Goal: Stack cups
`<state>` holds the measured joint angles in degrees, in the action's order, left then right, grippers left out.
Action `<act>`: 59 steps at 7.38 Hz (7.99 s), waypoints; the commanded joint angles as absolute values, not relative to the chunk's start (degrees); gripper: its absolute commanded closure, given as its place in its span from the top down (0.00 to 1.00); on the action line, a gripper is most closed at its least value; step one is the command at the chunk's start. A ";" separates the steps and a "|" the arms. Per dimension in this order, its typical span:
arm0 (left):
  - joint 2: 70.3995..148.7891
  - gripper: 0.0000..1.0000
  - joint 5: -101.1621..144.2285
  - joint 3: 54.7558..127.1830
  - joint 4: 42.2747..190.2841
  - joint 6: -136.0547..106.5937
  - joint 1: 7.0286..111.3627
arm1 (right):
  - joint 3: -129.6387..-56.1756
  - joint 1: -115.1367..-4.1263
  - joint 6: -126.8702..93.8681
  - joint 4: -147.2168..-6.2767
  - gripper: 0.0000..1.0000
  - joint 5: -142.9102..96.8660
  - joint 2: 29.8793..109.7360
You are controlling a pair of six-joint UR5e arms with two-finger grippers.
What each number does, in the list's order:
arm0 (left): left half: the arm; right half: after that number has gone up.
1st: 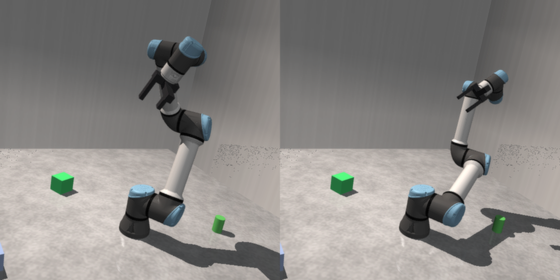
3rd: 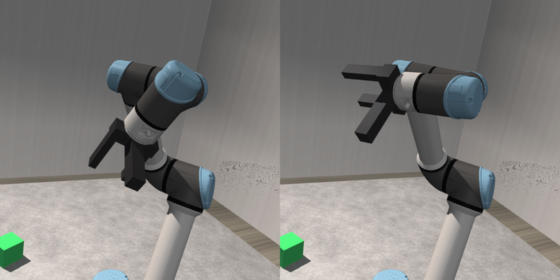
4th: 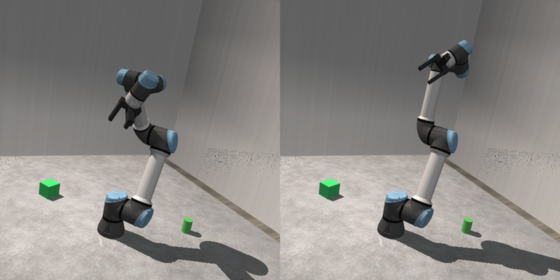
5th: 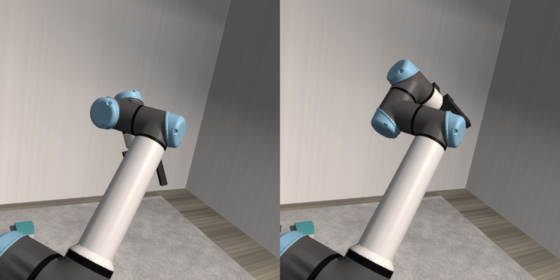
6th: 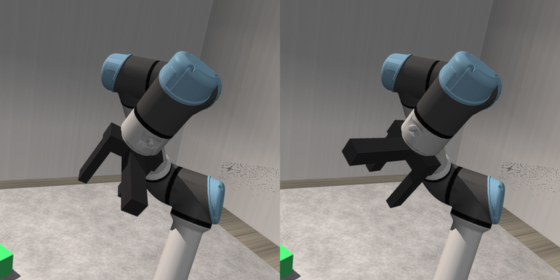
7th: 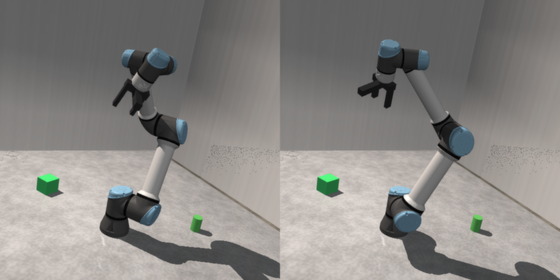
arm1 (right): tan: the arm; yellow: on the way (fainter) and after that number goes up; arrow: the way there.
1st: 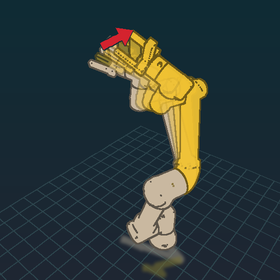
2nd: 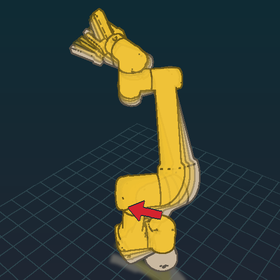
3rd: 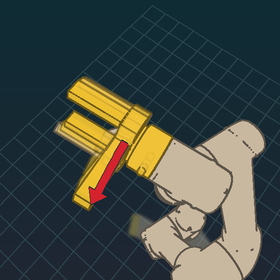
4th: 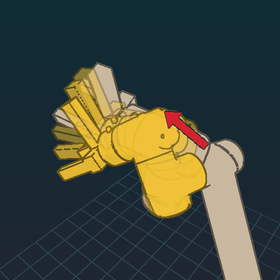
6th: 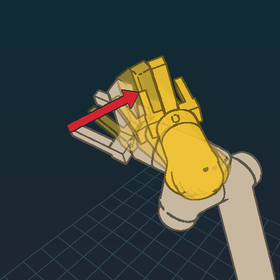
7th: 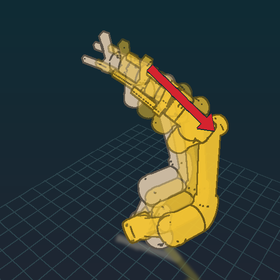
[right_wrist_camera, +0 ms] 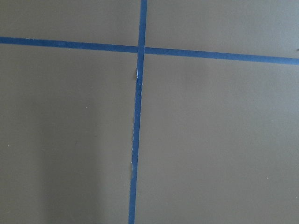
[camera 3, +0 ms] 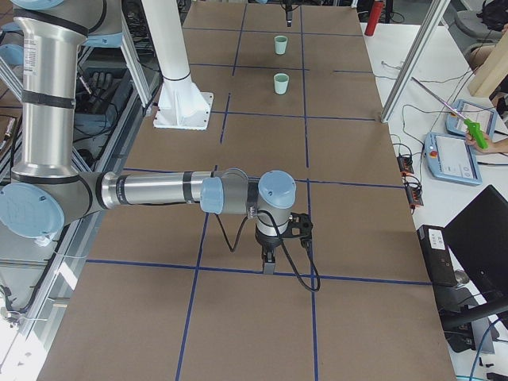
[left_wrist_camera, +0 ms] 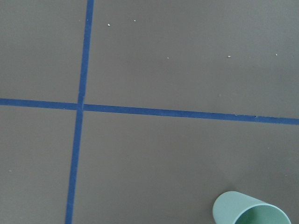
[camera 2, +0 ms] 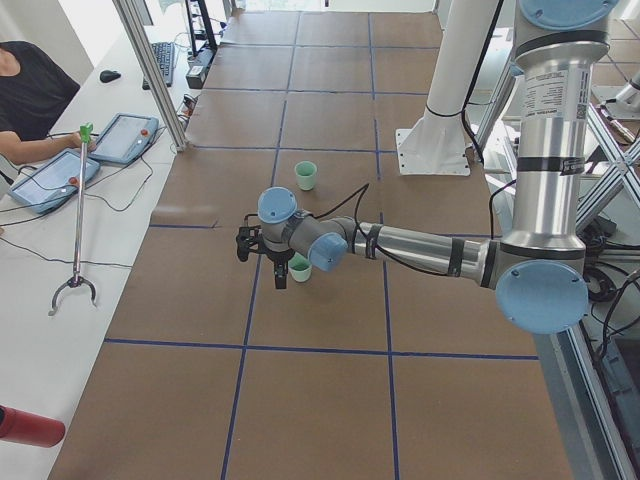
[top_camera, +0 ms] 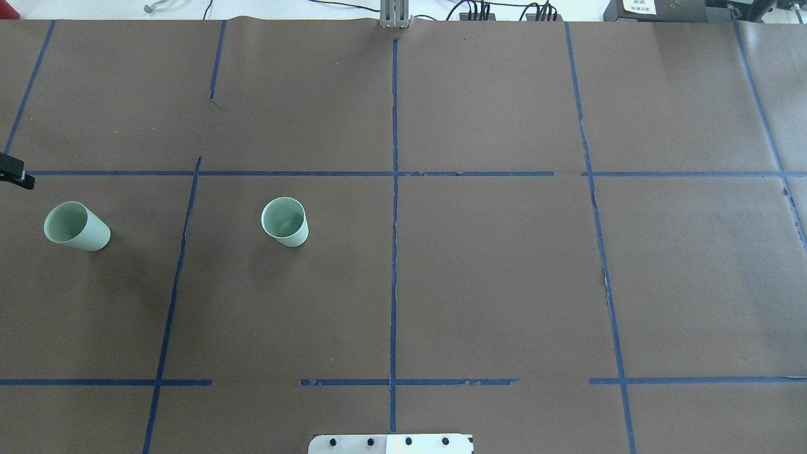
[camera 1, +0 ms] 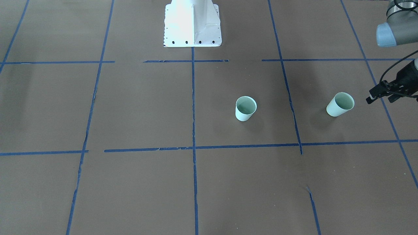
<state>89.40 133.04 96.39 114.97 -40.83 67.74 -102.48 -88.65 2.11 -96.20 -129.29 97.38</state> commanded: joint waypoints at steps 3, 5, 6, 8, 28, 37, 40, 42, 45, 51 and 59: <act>89.38 1.00 129.46 92.13 120.74 -43.33 62.40 | -102.48 -88.68 2.11 -96.15 1.00 -129.29 97.38; 89.38 1.00 129.55 91.49 121.90 -43.24 61.26 | -102.48 -88.68 2.11 -96.15 1.00 -129.29 97.38; 89.38 1.00 129.64 91.84 121.90 -43.33 61.26 | -102.48 -88.68 2.02 -96.15 1.00 -129.29 97.38; 89.38 1.00 129.64 91.58 121.90 -43.42 60.48 | -102.48 -88.68 2.11 -96.15 1.00 -129.29 97.38; 114.95 0.00 129.64 113.92 80.98 -69.20 52.68 | -102.48 -88.68 2.11 -96.24 1.00 -129.29 97.38; 117.16 0.00 126.65 101.61 96.33 -76.02 44.13 | -102.57 -88.68 2.11 -96.15 1.00 -129.29 97.47; 116.81 0.99 126.56 101.95 97.37 -75.41 43.77 | -102.48 -88.68 2.11 -96.15 1.00 -129.29 97.38; 116.46 1.00 126.39 103.96 97.47 -75.32 44.55 | -102.57 -88.68 2.11 -96.24 1.00 -129.29 97.38; 114.62 1.00 126.91 108.97 96.68 -68.95 55.14 | -102.48 -88.68 2.11 -96.15 1.00 -129.29 97.38; 100.23 1.00 127.35 108.65 81.21 -18.30 80.81 | -102.48 -88.68 2.11 -96.24 1.00 -129.29 97.38; 90.35 1.00 133.59 88.17 92.09 5.89 88.50 | -102.48 -88.68 2.11 -96.15 1.00 -129.29 97.38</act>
<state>90.37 133.61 90.32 89.02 6.00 88.19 -102.49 -88.68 2.09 -96.18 -129.29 97.38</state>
